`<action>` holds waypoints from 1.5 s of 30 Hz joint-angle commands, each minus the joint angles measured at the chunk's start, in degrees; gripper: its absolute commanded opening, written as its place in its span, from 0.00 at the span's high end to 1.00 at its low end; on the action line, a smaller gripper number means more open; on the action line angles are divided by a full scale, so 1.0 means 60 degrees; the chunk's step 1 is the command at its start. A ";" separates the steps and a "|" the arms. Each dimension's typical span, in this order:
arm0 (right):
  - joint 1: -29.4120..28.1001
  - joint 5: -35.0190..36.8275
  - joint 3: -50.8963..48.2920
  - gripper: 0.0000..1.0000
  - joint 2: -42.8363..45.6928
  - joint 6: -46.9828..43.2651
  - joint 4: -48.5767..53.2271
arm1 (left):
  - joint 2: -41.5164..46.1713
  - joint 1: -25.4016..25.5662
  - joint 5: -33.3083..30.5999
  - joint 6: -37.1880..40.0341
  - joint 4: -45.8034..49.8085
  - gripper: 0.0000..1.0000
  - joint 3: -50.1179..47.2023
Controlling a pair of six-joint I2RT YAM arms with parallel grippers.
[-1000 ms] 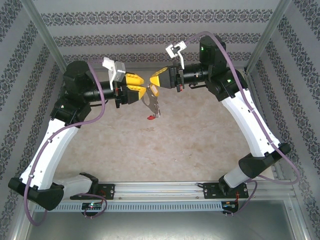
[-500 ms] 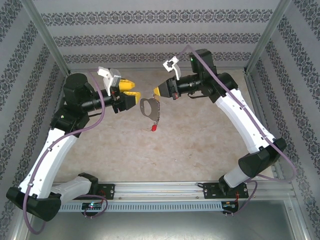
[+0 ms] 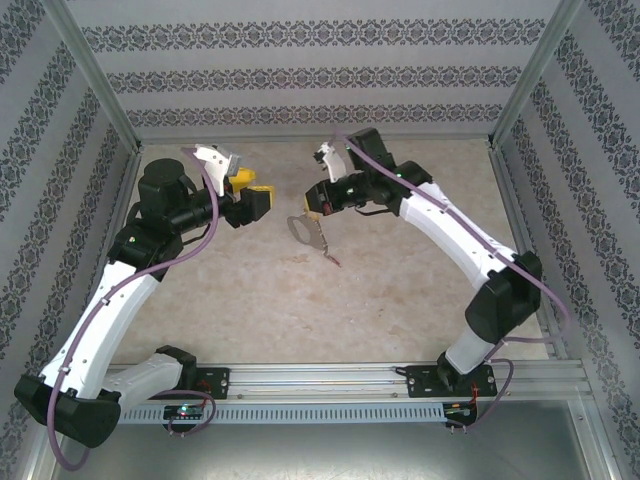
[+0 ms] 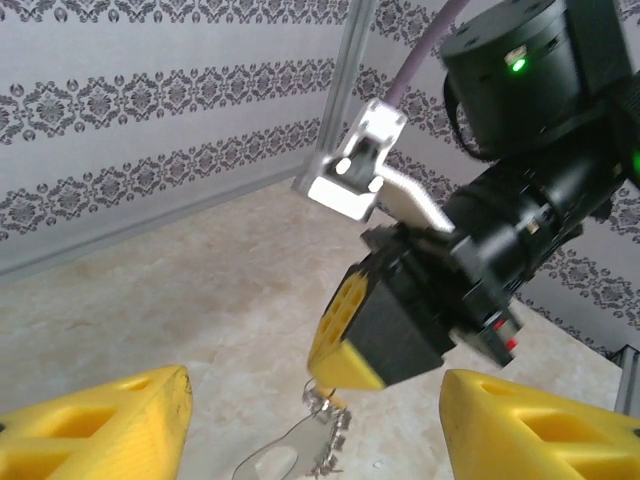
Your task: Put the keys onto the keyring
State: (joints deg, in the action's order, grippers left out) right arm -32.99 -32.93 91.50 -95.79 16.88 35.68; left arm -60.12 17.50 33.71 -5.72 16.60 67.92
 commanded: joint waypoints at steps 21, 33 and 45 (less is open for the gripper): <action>0.0723 0.0350 -0.5028 0.99 0.0263 0.0382 -0.2821 | -0.0827 -0.0104 0.0042 -0.0669 0.0396 0.00 -0.0316; 0.1060 0.3798 -0.5484 0.62 0.1616 -0.0285 -0.1648 | -0.0094 -0.1142 -0.1189 -0.1804 -0.0190 0.00 -0.1857; 0.2055 0.7667 -0.6949 0.02 0.5794 -0.0902 -0.3358 | 0.1375 -0.1404 -0.5675 -0.1258 -0.0545 0.00 -0.4173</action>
State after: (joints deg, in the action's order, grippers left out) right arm -23.42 3.49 52.53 -65.14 13.15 19.73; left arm -52.40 10.15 8.84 -14.20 16.95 46.52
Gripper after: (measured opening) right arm 0.978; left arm 0.999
